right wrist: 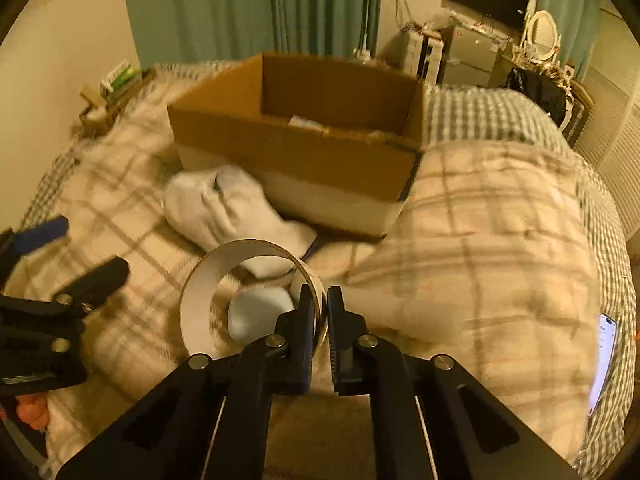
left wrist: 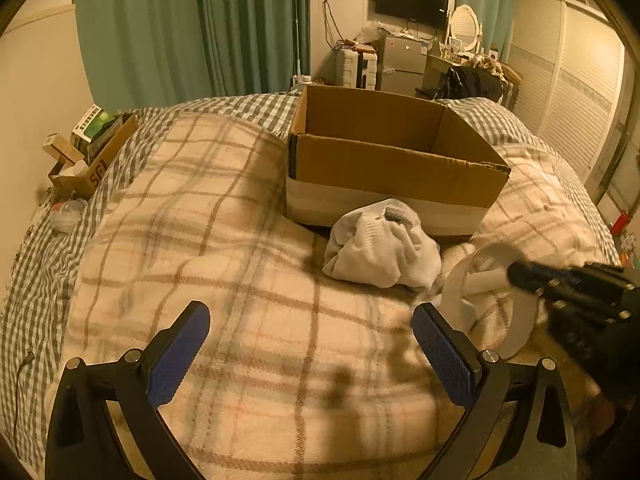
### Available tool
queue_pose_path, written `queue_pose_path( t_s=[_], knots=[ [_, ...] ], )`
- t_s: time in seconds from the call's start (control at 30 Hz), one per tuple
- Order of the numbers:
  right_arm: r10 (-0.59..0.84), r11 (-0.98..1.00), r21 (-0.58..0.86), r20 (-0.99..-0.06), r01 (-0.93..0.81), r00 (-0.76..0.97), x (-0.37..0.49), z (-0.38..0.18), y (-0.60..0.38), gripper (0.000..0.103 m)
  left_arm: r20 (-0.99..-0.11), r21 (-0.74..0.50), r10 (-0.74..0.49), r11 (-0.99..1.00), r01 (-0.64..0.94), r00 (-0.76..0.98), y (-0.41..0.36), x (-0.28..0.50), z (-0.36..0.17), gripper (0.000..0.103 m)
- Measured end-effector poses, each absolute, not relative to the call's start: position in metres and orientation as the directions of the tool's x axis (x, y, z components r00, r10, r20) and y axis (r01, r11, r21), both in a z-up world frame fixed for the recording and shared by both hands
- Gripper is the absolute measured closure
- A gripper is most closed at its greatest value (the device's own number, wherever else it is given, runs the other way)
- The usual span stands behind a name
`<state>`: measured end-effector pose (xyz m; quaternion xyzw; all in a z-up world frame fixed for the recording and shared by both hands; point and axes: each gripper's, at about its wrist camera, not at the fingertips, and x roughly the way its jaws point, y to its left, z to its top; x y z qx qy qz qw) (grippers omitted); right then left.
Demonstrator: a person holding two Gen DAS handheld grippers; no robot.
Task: Organize objects
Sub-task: 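Grasp the white tape roll with the right gripper, then grasp the white socks with the left gripper while the right holds the tape roll, then carry the socks and tape roll into the box and open both grippers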
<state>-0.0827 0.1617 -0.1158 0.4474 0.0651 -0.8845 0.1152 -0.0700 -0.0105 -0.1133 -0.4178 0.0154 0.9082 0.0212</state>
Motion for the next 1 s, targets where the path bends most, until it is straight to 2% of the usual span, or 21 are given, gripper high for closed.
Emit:
queue_pose_path(
  t_s=[0.3, 0.5, 0.53, 0.57, 0.63, 0.73, 0.8, 0.87, 1.0],
  knots=[
    [-0.084, -0.969, -0.092, -0.75, 0.23, -0.656, -0.108, -0.073, 0.185, 0.097, -0.767, 0.04, 0.04, -0.993, -0.11, -0.64, 0.027, -0.12, -0.111, 0.0],
    [-0.112, -0.98, -0.026, -0.755, 0.2, -0.647, -0.115, -0.088, 0.201, 0.097, -0.803, 0.035, 0.049, -0.991, -0.13, -0.594, 0.046, -0.147, -0.139, 0.0],
    [-0.096, -0.982, -0.036, -0.751, 0.185, -0.653, -0.115, -0.09, 0.202, 0.097, -0.809, 0.033, 0.042, -0.992, -0.118, -0.586, 0.046, -0.15, -0.143, 0.004],
    [-0.093, -0.983, -0.035, -0.751, 0.18, -0.653, -0.116, -0.092, 0.203, 0.097, -0.819, 0.023, 0.046, -0.993, -0.113, -0.572, 0.047, -0.153, -0.149, 0.014],
    [-0.099, -0.984, -0.026, -0.752, 0.179, -0.651, -0.116, -0.095, 0.206, 0.097, -0.836, 0.016, 0.052, -0.993, -0.12, -0.546, 0.05, -0.155, -0.16, 0.025],
    [-0.105, -0.986, -0.01, -0.75, 0.169, -0.653, -0.114, -0.096, 0.209, 0.097, -0.826, 0.026, 0.053, -0.991, -0.133, -0.561, 0.051, -0.148, -0.158, 0.035],
    [-0.098, -0.987, -0.01, -0.747, 0.159, -0.657, -0.111, -0.096, 0.21, 0.097, -0.816, 0.018, 0.062, -0.991, -0.132, -0.574, 0.048, -0.139, -0.152, 0.046],
    [-0.097, -0.988, -0.01, -0.744, 0.157, -0.661, -0.107, -0.094, 0.209, 0.097, -0.812, 0.003, 0.073, -0.992, -0.129, -0.579, 0.044, -0.129, -0.147, 0.051],
    [-0.076, -0.988, -0.037, -0.732, 0.151, -0.677, -0.095, -0.087, 0.204, 0.097, -0.791, -0.024, 0.092, -0.993, -0.12, -0.605, 0.033, -0.108, -0.13, 0.055]
  ],
)
